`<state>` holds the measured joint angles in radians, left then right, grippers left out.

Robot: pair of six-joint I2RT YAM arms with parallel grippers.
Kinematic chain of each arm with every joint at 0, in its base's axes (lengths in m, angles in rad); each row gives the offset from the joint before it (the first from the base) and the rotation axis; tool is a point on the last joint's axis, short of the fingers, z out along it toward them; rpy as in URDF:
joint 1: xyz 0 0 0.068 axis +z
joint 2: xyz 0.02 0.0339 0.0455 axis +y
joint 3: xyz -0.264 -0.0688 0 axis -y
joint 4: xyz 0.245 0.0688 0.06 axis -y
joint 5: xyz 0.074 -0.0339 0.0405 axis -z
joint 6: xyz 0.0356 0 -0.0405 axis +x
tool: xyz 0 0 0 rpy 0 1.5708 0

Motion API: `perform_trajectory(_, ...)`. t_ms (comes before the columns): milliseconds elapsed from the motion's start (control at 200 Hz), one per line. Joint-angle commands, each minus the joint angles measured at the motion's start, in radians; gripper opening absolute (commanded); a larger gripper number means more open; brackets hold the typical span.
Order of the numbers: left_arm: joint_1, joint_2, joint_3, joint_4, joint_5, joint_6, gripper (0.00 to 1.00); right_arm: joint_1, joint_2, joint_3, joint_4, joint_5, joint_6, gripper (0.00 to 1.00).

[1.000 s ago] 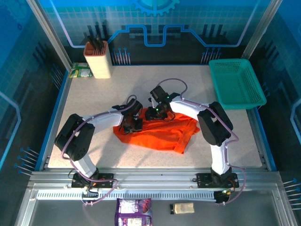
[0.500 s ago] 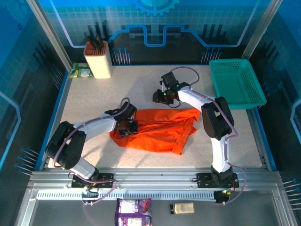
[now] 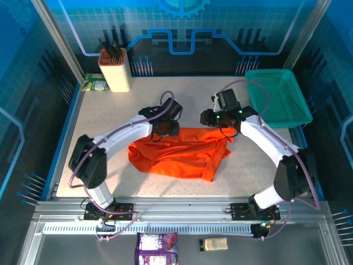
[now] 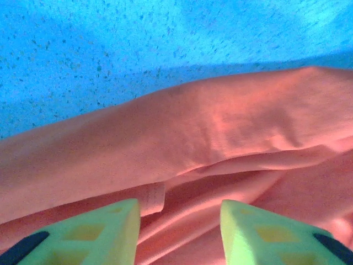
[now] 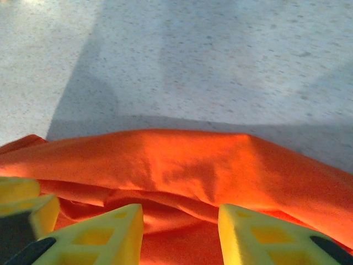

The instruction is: Fold the inside-out t-shirt

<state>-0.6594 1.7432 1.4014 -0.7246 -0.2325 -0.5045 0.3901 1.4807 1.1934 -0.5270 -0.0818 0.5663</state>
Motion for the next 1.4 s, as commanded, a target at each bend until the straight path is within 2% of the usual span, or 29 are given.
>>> perform_trajectory(0,-0.048,0.097,0.074,-0.151,-0.147,0.065,0.46,-0.045,-0.085,-0.046,-0.081,0.030,-0.038,0.42)
perform_trajectory(170,-0.073,0.213,0.151,-0.232,-0.203,0.094,0.47,-0.114,-0.185,-0.101,-0.123,0.028,-0.060,0.42)
perform_trajectory(425,-0.072,0.273,0.155,-0.236,-0.203,0.110,0.48,-0.159,-0.265,-0.186,-0.138,0.017,-0.062,0.42)
perform_trajectory(765,-0.072,0.301,0.134,-0.228,-0.211,0.133,0.43,-0.195,-0.342,-0.261,-0.161,0.022,-0.062,0.42)
perform_trajectory(866,-0.072,0.300,0.126,-0.223,-0.213,0.142,0.37,-0.204,-0.378,-0.291,-0.167,0.030,-0.054,0.42)
perform_trajectory(976,-0.072,0.290,0.125,-0.225,-0.230,0.158,0.21,-0.211,-0.407,-0.308,-0.172,0.034,-0.040,0.42)
perform_trajectory(1141,-0.071,0.241,0.131,-0.232,-0.260,0.193,0.07,-0.211,-0.418,-0.367,-0.164,0.025,-0.018,0.42)
perform_trajectory(1261,-0.066,0.172,0.137,-0.233,-0.256,0.200,0.00,-0.211,-0.408,-0.409,-0.152,-0.005,-0.003,0.42)
perform_trajectory(1396,-0.024,0.054,0.109,-0.183,-0.162,0.188,0.00,-0.211,-0.366,-0.455,-0.109,-0.067,-0.004,0.42)
